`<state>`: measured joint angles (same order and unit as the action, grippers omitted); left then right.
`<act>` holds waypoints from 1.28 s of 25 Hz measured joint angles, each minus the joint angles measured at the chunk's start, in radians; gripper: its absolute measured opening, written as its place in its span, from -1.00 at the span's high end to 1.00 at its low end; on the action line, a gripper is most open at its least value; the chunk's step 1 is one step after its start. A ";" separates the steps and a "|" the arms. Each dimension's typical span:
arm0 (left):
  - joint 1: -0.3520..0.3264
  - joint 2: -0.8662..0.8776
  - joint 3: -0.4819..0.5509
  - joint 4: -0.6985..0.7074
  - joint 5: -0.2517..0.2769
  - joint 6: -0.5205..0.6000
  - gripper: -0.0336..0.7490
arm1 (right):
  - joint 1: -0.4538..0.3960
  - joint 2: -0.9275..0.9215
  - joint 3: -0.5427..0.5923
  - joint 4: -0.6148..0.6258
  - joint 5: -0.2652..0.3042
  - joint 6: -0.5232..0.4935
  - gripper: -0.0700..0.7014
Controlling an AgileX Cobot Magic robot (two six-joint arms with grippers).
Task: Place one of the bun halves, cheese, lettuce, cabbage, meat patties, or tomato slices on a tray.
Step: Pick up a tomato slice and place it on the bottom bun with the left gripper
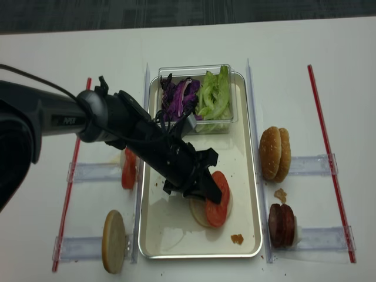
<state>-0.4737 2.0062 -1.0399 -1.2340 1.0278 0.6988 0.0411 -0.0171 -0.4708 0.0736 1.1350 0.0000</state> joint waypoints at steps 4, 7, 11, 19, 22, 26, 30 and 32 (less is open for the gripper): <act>0.000 0.000 0.000 0.000 -0.004 -0.019 0.90 | 0.000 0.000 0.000 0.000 0.000 0.000 -0.35; 0.000 0.000 0.000 0.007 -0.007 -0.050 0.90 | 0.000 0.000 0.000 0.000 0.000 0.000 -0.35; 0.000 0.000 0.000 0.036 -0.016 -0.091 0.87 | 0.000 0.000 0.000 0.000 0.000 0.000 -0.35; 0.000 0.000 0.000 0.052 -0.021 -0.114 0.61 | 0.000 0.000 0.000 0.000 0.000 0.000 -0.35; 0.000 0.000 0.000 0.052 -0.022 -0.118 0.53 | 0.000 0.000 0.000 0.000 0.000 0.000 -0.35; 0.000 0.000 0.000 0.052 -0.022 -0.123 0.43 | 0.000 0.000 0.000 0.000 0.000 0.000 -0.35; 0.000 0.000 0.000 0.054 -0.022 -0.124 0.41 | 0.000 0.000 0.000 0.000 0.000 0.000 -0.35; 0.000 0.000 0.000 0.054 -0.022 -0.124 0.41 | 0.000 0.000 0.000 0.000 0.000 0.000 -0.35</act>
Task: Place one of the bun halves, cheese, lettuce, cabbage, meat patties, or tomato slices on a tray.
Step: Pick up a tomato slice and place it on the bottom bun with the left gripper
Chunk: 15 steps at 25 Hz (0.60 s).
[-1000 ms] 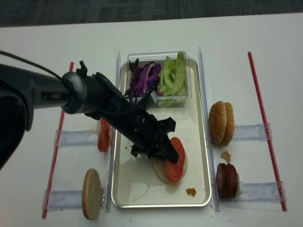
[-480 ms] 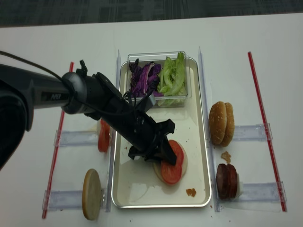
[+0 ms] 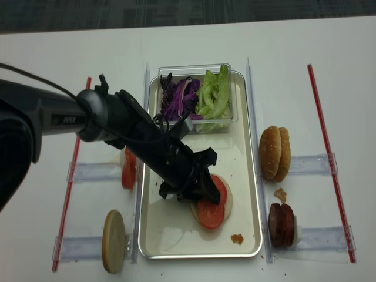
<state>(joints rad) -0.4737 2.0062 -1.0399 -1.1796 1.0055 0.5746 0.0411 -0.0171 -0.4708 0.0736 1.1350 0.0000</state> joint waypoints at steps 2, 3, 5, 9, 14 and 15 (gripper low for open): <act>0.000 0.000 0.000 0.000 0.000 0.000 0.41 | 0.000 0.000 0.000 0.000 0.000 0.000 -0.35; 0.000 0.000 0.000 0.000 0.000 0.000 0.41 | 0.000 0.000 0.000 0.000 0.000 0.000 -0.35; 0.000 0.000 0.000 0.001 0.000 -0.004 0.41 | 0.000 0.000 0.000 0.000 0.000 0.000 -0.35; 0.000 0.000 0.000 0.001 0.000 -0.008 0.41 | 0.000 0.000 0.000 0.000 0.000 0.000 -0.35; 0.000 0.000 0.000 0.026 0.000 -0.018 0.41 | 0.000 0.000 0.000 0.000 0.000 0.000 -0.35; 0.000 0.000 0.000 0.031 0.000 -0.019 0.41 | 0.000 0.000 0.000 0.000 0.000 0.000 -0.35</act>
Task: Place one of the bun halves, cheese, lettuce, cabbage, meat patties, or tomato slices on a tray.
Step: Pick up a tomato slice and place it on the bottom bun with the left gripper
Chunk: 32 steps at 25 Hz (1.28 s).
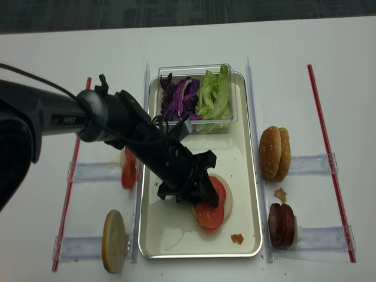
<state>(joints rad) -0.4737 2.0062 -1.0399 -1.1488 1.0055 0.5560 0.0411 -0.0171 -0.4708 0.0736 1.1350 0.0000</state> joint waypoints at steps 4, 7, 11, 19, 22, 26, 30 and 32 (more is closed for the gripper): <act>0.000 0.000 0.000 0.007 0.000 -0.006 0.41 | 0.000 0.000 0.000 0.000 0.000 0.000 -0.35; 0.000 0.000 0.000 0.012 0.000 -0.007 0.38 | 0.000 0.000 0.000 0.000 0.000 0.000 -0.35; 0.000 0.000 -0.012 0.016 0.000 -0.007 0.19 | 0.000 0.000 0.000 0.000 0.000 0.000 -0.35; 0.000 0.000 -0.091 0.090 0.025 -0.086 0.04 | 0.000 0.000 0.000 0.000 0.000 0.000 -0.35; 0.000 0.001 -0.123 0.161 0.042 -0.138 0.04 | 0.000 0.000 0.000 0.000 0.000 0.000 -0.35; 0.000 0.002 -0.175 0.249 0.067 -0.204 0.04 | 0.000 0.000 0.000 0.000 0.000 0.000 -0.35; 0.000 -0.017 -0.215 0.345 0.078 -0.273 0.04 | 0.000 0.000 0.000 -0.002 -0.002 0.000 -0.35; 0.000 -0.030 -0.239 0.400 0.084 -0.312 0.04 | 0.000 0.000 0.000 -0.002 -0.002 0.000 -0.35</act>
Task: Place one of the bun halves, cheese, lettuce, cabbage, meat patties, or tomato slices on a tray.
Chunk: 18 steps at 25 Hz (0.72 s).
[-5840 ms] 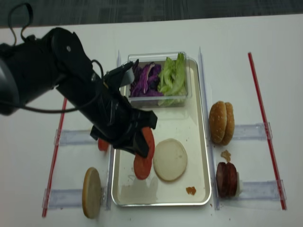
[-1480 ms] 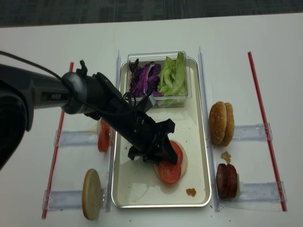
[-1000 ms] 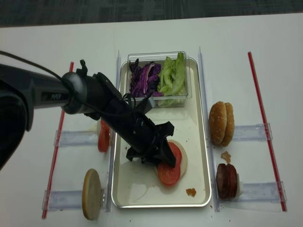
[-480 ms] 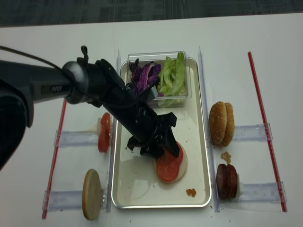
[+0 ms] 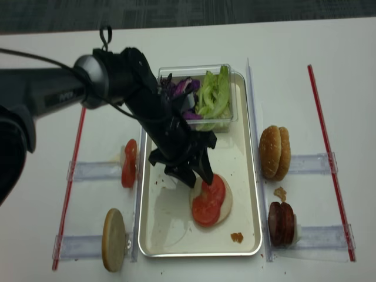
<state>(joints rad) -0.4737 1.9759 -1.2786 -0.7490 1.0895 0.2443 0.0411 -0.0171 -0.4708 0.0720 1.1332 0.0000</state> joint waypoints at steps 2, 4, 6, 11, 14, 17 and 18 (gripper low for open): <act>0.000 -0.016 -0.014 0.046 0.008 -0.033 0.04 | 0.000 0.000 0.000 0.000 0.000 0.000 -0.35; 0.000 -0.034 -0.029 0.090 0.014 -0.073 0.04 | 0.000 0.000 0.000 0.000 0.000 0.000 -0.35; 0.000 -0.051 -0.045 0.152 0.021 -0.120 0.04 | 0.000 0.000 0.000 0.000 0.000 0.000 -0.35; 0.000 -0.084 -0.091 0.309 0.078 -0.268 0.04 | 0.000 0.000 0.000 0.000 0.000 0.000 -0.35; 0.000 -0.095 -0.122 0.409 0.109 -0.360 0.04 | 0.000 0.000 0.000 0.000 0.000 0.000 -0.35; 0.000 -0.097 -0.156 0.494 0.117 -0.426 0.04 | 0.000 0.000 0.000 0.000 0.000 0.000 -0.35; 0.000 -0.097 -0.164 0.514 0.117 -0.441 0.04 | 0.000 0.000 0.000 0.000 0.000 0.000 -0.35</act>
<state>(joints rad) -0.4737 1.8787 -1.4422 -0.2347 1.2070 -0.1968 0.0411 -0.0171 -0.4708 0.0715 1.1332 0.0000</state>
